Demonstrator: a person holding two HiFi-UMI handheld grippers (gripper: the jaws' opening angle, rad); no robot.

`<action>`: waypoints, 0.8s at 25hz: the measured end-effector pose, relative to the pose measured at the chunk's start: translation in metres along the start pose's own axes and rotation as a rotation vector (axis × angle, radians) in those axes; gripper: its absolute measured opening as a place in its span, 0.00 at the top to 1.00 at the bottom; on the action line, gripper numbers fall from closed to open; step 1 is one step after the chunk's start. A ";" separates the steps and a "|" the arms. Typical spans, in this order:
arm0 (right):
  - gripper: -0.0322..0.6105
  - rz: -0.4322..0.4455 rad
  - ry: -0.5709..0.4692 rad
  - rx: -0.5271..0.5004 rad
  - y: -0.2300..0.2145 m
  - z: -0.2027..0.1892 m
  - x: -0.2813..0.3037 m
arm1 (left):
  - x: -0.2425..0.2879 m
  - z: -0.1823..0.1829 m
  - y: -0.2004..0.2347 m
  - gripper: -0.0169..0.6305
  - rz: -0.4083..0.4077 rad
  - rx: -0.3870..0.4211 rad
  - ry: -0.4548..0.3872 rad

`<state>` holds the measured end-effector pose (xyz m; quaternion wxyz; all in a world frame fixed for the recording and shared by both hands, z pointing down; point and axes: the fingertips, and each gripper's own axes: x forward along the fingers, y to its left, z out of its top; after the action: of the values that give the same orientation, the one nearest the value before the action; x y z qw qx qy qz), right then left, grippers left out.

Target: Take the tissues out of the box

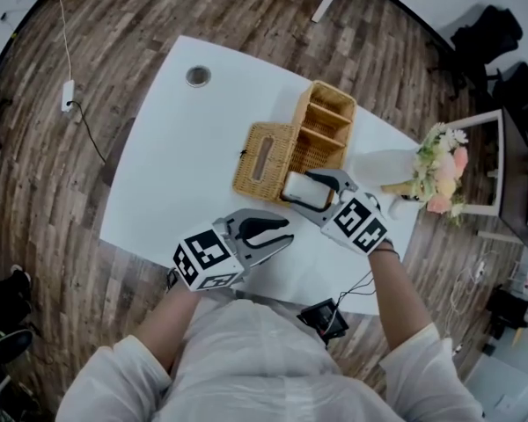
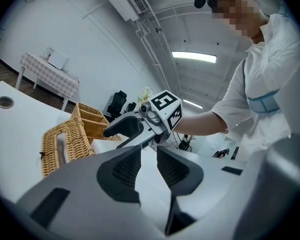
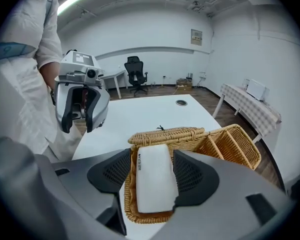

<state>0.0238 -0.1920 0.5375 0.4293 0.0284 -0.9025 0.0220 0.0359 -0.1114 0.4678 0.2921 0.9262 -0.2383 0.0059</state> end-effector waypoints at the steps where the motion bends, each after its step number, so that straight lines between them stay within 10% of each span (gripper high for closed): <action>1: 0.53 0.003 0.012 -0.010 0.000 -0.001 0.002 | 0.000 -0.001 0.000 0.84 -0.001 -0.001 0.001; 20: 0.53 0.055 0.257 -0.140 -0.006 -0.026 0.015 | 0.005 -0.006 -0.001 0.83 -0.023 -0.014 0.002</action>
<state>0.0344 -0.1968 0.5657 0.5416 -0.0294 -0.8397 -0.0259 0.0415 -0.1098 0.4728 0.2990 0.9267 -0.2275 0.0020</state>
